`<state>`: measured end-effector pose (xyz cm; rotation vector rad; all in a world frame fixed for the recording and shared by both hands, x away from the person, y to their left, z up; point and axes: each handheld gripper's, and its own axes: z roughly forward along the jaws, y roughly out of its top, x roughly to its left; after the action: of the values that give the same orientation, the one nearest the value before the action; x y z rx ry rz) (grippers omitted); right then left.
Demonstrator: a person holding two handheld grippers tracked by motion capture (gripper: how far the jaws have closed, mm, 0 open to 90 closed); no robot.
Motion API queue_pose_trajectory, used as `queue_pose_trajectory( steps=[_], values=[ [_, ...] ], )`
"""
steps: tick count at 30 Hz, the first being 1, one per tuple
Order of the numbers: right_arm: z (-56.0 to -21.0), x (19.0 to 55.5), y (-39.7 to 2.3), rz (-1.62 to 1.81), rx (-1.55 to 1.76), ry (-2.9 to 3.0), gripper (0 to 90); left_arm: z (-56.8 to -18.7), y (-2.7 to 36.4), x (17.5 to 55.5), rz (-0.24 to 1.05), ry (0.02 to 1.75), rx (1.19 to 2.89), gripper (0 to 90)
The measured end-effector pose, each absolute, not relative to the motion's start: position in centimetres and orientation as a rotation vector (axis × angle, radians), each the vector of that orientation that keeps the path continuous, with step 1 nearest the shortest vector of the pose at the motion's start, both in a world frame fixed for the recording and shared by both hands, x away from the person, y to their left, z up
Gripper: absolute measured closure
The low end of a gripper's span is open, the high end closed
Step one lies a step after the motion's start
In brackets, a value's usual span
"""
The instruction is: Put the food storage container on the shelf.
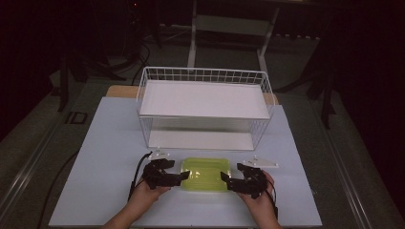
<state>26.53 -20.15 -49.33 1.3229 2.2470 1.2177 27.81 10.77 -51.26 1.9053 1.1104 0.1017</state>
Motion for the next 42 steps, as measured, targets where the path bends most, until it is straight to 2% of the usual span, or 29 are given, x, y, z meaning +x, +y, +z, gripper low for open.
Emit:
queue_pose_trajectory(
  steps=[7, 10, 13, 14, 15, 32, 36, 42],
  values=[
    [-50.3, 26.4, -19.9, 1.176, 1.378, 2.301, 34.8, -51.9, 10.6, 27.6, 0.063, 1.102, 1.887, 53.5],
    [-50.1, 26.5, -20.0, 1.186, 1.423, 2.31, 43.4, -51.8, 10.4, 27.2, 0.063, 1.102, 1.889, 58.7],
    [-49.9, 26.4, -19.9, 1.192, 1.438, 2.327, 48.8, -51.6, 10.4, 27.0, 0.064, 1.099, 1.898, 60.8],
    [-49.8, 26.3, -19.9, 1.184, 1.445, 2.32, 57.3, -51.6, 10.4, 27.0, 0.058, 1.098, 1.894, 61.3],
    [-49.8, 26.2, -19.8, 1.137, 1.44, 2.308, 58.8, -51.6, 10.4, 26.9, 0.049, 1.105, 1.887, 62.8],
    [-49.3, 25.1, -19.9, 1.161, 1.467, 2.263, 70.5, -51.0, 10.2, 25.5, 0.068, 1.111, 1.891, 69.1],
    [-49.0, 24.9, -19.9, 1.172, 1.484, 2.26, 73.2, -50.8, 10.4, 25.0, 0.035, 1.121, 1.868, 73.2],
    [-48.5, 24.7, -19.3, 1.156, 1.462, 2.261, 77.2, -50.0, 10.6, 24.7, 0.087, 1.146, 1.836, 80.2]
  ],
)
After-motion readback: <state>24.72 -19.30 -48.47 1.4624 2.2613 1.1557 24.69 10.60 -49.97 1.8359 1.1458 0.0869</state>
